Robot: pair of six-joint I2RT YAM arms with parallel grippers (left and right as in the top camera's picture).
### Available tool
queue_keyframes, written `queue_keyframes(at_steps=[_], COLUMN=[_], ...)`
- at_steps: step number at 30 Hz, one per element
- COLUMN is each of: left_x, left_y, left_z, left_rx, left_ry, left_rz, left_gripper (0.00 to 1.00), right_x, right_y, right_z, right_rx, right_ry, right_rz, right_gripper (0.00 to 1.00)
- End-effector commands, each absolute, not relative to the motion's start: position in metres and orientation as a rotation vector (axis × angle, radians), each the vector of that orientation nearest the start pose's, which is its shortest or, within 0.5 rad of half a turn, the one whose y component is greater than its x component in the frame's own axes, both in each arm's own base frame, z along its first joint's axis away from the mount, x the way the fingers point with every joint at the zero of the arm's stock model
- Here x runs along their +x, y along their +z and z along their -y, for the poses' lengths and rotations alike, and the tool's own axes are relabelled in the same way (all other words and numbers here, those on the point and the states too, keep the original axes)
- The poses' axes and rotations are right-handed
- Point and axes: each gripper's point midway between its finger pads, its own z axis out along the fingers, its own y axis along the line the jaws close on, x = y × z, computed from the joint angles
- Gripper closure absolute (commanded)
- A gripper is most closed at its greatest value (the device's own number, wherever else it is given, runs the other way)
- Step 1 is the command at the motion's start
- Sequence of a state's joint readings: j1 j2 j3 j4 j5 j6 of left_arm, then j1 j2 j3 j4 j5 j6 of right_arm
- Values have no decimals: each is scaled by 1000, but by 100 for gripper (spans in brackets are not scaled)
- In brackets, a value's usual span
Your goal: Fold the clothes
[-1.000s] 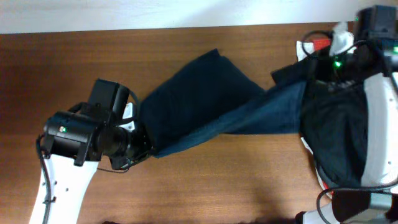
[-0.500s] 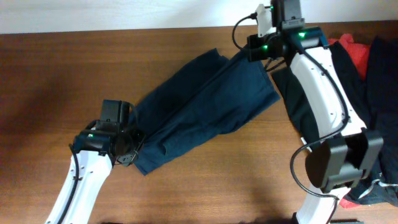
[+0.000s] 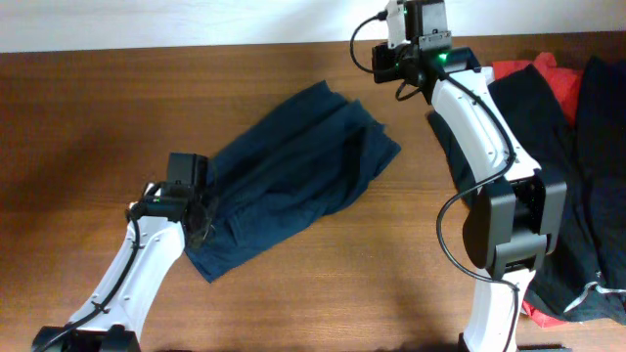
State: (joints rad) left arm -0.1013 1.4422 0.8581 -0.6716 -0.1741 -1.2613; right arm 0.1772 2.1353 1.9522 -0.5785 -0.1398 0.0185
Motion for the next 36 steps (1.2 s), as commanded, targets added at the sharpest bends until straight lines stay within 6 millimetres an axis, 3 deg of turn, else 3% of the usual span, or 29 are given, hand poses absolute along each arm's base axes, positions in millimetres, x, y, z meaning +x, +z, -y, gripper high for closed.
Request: queue_keyframes(at_steps=[1,6,9,11,12,15,16,17,18,19,22,26,33,34,36], left_x=[314,313,309,307,306,303,303,303,303,301,298,298,295,294,294], left_y=[62,62,61,60,60,58,58,58,58,58,57,57,56,56,56], left_z=[-7,-9,-9,-9,-9,-10,-10,-10,-10,-10,-10,-10,-10,-10,-10], left_rx=[-1554,-1549,-1551,-1554,-1555,-1560,-1559,-1560,-1560,-1562,-1553,-1553,-1545,-1545,-1545], left_ry=[-97,-79,-62,-55,-51,-39,-38,-38,-38,-32,-15,-15,-1,1,1], left_rz=[-2230,-2230,-2247,-2252,-2256,-2265,-2267,-2267,-2268,-2272,-2292,-2292,-2311,-2312,-2312], left_gripper=[83,83,82,82,82,82,82,82,82,82,82,82,82,82,82], right_x=[574,533,504,490,481,455,452,458,471,481,494,494,520,522,524], right_y=[186,140,109,89,77,36,30,32,41,47,46,22,27,28,31], right_z=[-134,-132,-153,-153,-148,-99,-99,-108,-123,-135,-146,-153,-171,-173,-178], right_rx=[-281,-332,-445,-461,-474,-434,-424,-428,-435,-442,-381,-370,-325,-330,-341], right_ry=[295,324,520,533,504,150,150,212,321,403,475,500,534,535,566], right_rz=[-2326,-2563,-2675,-2758,-2818,-3032,-3045,-3011,-2940,-2882,-2831,-2864,-2748,-2739,-2719], right_gripper=[88,86,87,86,86,87,87,85,51,41,41,45,51,50,40])
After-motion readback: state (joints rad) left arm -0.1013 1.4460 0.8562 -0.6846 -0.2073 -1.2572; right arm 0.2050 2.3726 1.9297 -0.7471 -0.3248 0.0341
